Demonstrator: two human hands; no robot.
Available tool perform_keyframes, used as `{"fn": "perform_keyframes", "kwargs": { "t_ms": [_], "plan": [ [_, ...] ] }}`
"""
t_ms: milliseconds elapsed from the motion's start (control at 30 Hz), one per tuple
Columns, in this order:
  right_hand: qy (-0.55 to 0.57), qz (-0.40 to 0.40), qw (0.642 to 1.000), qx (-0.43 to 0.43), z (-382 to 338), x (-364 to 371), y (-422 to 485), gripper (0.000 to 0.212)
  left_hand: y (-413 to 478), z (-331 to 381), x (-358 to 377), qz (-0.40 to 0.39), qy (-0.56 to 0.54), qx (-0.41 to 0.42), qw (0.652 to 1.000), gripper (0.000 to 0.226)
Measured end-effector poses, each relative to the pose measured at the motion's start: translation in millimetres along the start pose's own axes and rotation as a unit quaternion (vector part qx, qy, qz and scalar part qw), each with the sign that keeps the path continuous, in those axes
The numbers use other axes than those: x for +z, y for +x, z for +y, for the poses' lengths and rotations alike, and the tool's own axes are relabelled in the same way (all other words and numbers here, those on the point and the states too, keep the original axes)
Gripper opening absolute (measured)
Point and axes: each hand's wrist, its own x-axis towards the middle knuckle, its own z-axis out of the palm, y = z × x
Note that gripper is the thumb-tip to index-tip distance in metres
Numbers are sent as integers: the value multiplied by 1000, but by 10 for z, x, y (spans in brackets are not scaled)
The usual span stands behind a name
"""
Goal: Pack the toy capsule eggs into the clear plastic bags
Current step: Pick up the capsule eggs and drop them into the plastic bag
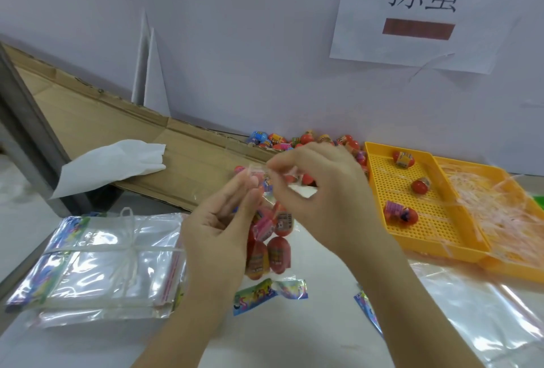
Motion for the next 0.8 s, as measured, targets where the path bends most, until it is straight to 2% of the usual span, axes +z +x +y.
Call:
{"fn": "perform_keyframes", "kwargs": {
  "t_ms": [67,333,467,600,667,733,800],
  "plan": [
    [10,-39,999,2,-30,9,-5,14,-21,-4,9,-10,26,27,999,32],
    [-73,-68,994,-53,-6,14,-14,19,-109,37,45,-49,49,30,997,44],
    [-113,-13,991,-68,-20,54,-20,21,-105,-30,0,-55,65,13,996,38],
    [-140,39,987,-67,-7,64,-32,14,-108,-20,13,-82,111,51,989,43],
    [-146,50,986,-63,11,53,-24,12,-83,-4,-12,-81,147,97,981,45],
    [-137,72,988,-22,88,-32,-4,8,-68,19,5,-70,172,113,976,41],
    [-109,124,983,75,281,-250,30,4,-76,11,45,-58,126,79,987,34]
  ]
}}
